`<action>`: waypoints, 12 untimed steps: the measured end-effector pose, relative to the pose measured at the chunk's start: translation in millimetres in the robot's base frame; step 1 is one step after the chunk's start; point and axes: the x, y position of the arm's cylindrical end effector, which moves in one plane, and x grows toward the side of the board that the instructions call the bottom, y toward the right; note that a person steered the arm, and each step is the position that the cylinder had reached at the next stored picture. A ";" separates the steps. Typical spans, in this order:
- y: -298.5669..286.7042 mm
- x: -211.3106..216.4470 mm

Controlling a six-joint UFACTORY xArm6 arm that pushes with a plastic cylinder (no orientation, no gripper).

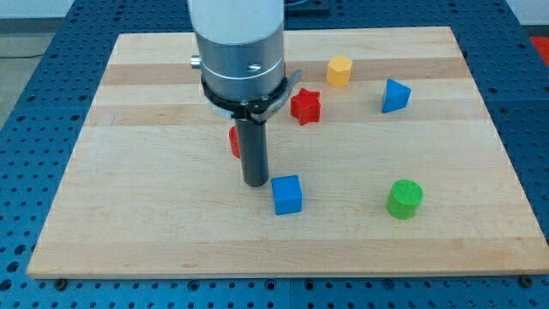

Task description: Slide the blue cube horizontal to the left of the green circle

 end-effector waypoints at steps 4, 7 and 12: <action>29.0 25.8; 57.6 25.8; 82.4 28.4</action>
